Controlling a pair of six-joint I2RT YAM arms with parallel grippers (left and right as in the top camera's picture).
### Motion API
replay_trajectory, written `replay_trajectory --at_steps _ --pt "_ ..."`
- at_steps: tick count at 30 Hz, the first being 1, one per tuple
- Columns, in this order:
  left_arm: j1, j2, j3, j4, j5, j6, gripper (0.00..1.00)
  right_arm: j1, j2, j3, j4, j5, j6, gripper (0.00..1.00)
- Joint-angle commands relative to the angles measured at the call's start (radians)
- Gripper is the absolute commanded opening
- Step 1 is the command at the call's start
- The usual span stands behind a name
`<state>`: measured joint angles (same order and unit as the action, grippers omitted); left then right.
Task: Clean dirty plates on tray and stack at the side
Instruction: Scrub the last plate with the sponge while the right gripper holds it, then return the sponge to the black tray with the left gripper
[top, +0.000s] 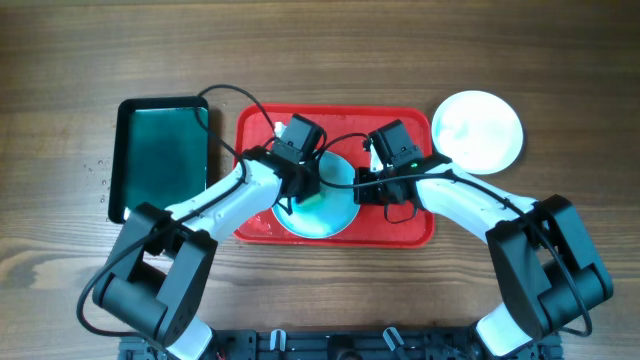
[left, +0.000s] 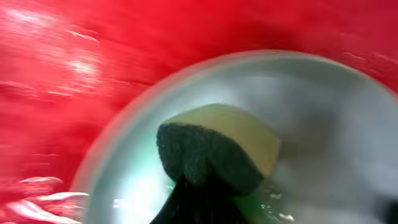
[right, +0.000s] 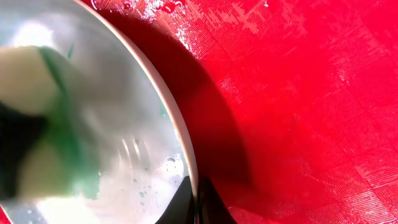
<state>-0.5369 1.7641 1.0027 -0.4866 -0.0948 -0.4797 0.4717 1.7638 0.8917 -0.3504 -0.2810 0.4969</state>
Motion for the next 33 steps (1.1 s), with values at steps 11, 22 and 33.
replay_trajectory --at_steps 11,22,33 --pt "0.038 -0.35 -0.008 -0.139 -0.464 -0.105 0.04 -0.007 0.02 -0.005 -0.036 0.036 0.002 0.04" --pt "0.537 -0.59 -0.008 -0.292 0.063 -0.105 0.04 0.048 -0.268 0.209 -0.294 0.377 -0.166 0.04" --pt "0.811 -0.571 -0.008 -0.337 0.209 -0.105 0.04 0.385 -0.341 0.301 -0.287 1.225 -0.654 0.04"
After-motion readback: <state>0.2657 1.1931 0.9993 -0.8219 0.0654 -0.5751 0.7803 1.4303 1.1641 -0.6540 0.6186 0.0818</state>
